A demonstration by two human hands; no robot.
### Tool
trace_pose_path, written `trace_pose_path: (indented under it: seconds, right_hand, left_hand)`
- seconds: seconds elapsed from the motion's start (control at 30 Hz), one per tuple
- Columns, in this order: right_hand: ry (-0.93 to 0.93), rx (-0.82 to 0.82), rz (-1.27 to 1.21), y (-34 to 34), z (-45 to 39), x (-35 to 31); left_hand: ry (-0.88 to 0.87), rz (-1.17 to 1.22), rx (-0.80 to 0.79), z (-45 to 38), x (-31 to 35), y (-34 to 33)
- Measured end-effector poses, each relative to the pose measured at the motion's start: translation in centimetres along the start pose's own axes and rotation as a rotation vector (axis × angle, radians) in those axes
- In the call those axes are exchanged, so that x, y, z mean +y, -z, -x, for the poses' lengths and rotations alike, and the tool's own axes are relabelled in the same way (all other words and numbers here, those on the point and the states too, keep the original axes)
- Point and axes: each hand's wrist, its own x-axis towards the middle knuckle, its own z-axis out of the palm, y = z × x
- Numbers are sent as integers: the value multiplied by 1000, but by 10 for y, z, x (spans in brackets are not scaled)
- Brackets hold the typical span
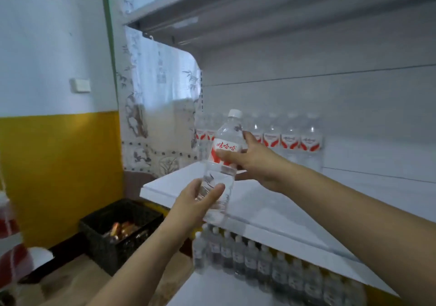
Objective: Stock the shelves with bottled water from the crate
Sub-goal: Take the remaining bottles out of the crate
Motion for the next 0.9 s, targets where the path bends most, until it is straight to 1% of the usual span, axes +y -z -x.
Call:
trace_pose_path:
  seconds: [0.07, 0.13, 0.2, 0.27, 0.33, 0.4, 0.47, 0.53, 0.57, 0.67, 0.77, 0.9]
  right_hand:
    - [-16, 28, 102, 41, 9, -4]
    - [-77, -8, 187, 72, 15, -6]
    - [-127, -3, 242, 104, 24, -5]
    - [-154, 37, 254, 129, 31, -1]
    - [-134, 94, 268, 152, 35, 8]
    - [-112, 185, 237, 176, 39, 14]
    - [-93, 303, 222, 200, 42, 17]
    - [-87, 424, 304, 224, 41, 20]
    - [-83, 475, 374, 234, 37, 24]
    - [-43, 598, 497, 255, 22, 38]
    - [-10, 691, 510, 268, 0, 51]
    - [1, 717, 587, 270, -31, 78]
  left_hand:
    - [-28, -10, -70, -14, 10, -33]
    - [-40, -13, -102, -25, 14, -57]
    - [-64, 17, -161, -36, 18, -88]
    - [-86, 48, -211, -46, 20, -117]
    - [-90, 68, -251, -55, 24, -140]
    - [-94, 51, -292, -70, 24, -154]
    - [-81, -99, -316, -87, 22, -159]
    - [-42, -347, -296, -103, 15, -158]
    - [-50, -470, -293, -108, 10, -157]
    - [-95, -740, -393, -115, -5, -158]
    - [-71, -873, -470, -121, -11, -158]
    - [-54, -943, -513, -134, -5, -157]
